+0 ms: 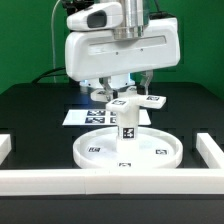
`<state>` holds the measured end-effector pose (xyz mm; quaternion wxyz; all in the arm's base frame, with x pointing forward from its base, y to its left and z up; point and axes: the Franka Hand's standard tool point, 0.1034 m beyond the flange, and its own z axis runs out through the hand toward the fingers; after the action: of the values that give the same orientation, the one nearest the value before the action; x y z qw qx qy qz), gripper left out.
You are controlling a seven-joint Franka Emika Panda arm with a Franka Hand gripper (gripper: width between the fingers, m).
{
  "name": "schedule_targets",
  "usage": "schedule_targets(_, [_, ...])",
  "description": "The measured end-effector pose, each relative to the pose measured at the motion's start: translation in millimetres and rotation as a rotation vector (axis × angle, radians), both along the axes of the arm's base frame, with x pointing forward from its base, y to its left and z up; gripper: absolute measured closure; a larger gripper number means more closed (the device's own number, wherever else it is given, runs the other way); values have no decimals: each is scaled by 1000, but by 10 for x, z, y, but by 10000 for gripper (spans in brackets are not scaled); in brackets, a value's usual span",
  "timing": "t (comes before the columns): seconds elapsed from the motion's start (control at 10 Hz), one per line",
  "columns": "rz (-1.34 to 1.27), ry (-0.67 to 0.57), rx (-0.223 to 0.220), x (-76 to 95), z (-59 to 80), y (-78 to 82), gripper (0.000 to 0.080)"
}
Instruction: Assemble round table
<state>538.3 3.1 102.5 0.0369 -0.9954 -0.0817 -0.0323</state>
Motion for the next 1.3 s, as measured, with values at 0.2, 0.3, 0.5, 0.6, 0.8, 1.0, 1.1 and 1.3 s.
schedule_targets(0.2, [-177, -57, 3, 14, 0, 15, 359])
schedule_targets(0.3, [-287, -69, 12, 17, 5, 31, 359])
schedule_targets(0.5, [-426, -59, 30, 22, 7, 90, 359])
schedule_targets(0.6, [-492, -55, 37, 23, 7, 88, 359])
schedule_targets(0.8, [-589, -47, 48, 24, 7, 89, 359])
schedule_targets(1.0, [-822, -44, 97, 47, 16, 50, 358])
schedule_targets(1.1, [-938, -36, 114, 45, 15, 62, 358])
schedule_targets(1.3, [-1196, -6, 161, 35, 12, 76, 358])
